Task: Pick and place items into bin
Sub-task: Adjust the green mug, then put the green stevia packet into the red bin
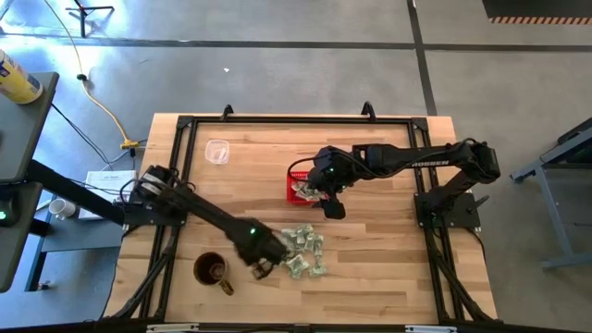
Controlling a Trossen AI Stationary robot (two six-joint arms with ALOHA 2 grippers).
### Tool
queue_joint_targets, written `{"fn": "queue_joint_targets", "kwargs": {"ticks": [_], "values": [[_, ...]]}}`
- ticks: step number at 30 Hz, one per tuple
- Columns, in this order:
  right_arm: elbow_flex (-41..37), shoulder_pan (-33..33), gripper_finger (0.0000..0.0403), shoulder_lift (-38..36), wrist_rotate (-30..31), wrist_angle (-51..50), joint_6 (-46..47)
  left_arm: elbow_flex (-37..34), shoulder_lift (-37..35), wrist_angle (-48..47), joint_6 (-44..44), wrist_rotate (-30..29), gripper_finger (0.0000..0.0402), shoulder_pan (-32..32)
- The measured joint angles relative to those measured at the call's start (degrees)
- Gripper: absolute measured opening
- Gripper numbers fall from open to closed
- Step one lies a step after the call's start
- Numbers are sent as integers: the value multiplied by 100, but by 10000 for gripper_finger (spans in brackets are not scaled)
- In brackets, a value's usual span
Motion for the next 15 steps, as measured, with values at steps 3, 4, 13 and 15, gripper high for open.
{"fn": "queue_joint_targets", "kwargs": {"ticks": [3,4,13,15], "values": [[0,0,279,0,10,-17,-2,257,-2,755,-143,-689,83,302],[0,0,279,0,12,-67,-3,289,-2,1038,-161,-805,91,418],[2,95,279,-155,394,-1610,-916,296,-2,1453,-143,-54,181,793],[2,90,279,-216,607,-1633,-900,292,-2,1350,-979,457,195,842]]}}
